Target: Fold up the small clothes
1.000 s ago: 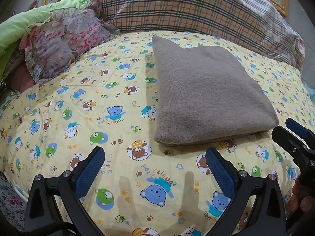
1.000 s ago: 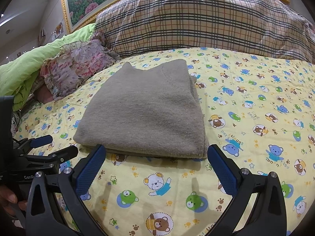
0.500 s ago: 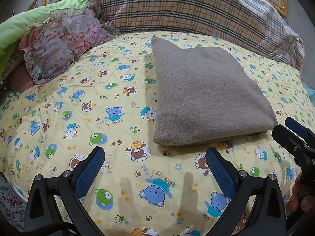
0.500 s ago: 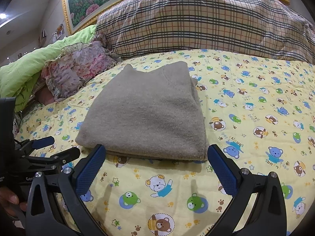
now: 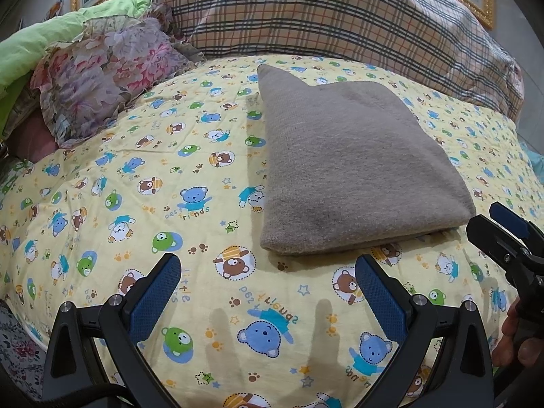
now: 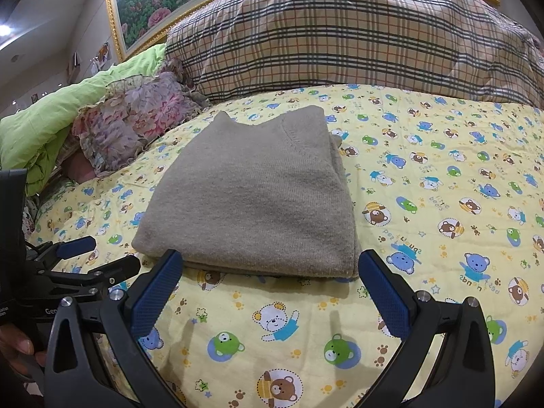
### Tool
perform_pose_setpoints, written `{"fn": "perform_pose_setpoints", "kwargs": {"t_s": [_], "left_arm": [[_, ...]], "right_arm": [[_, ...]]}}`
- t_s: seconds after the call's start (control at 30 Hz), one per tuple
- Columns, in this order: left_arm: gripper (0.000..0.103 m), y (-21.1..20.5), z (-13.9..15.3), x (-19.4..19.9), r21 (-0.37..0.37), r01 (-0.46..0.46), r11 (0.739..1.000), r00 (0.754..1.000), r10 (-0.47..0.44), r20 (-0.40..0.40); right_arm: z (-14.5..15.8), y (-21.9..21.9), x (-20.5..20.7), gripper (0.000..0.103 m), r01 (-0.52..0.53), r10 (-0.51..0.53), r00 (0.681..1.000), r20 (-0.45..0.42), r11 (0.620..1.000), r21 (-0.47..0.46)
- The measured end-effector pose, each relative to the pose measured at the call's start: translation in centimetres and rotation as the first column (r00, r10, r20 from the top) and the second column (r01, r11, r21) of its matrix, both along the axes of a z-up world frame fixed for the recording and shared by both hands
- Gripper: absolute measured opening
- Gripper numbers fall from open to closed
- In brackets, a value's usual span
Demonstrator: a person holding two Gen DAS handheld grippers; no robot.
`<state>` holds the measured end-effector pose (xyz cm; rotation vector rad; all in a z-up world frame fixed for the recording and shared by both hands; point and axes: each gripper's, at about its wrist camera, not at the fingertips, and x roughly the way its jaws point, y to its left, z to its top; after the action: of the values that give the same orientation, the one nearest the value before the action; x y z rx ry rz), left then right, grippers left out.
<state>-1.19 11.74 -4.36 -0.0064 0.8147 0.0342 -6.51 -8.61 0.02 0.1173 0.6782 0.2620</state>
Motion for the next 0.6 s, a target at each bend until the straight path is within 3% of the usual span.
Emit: {"fn": "perform_pose_setpoints", "kwargs": {"t_s": [0.6], "left_arm": [[0.102,-0.20,0.13,0.32,0.000,0.010,1.000,1.000,-0.010,-0.013]], "right_arm": [[0.32,-0.04,0.06,0.103,0.003,-0.003,1.000,0.001,1.000,0.007]]}}
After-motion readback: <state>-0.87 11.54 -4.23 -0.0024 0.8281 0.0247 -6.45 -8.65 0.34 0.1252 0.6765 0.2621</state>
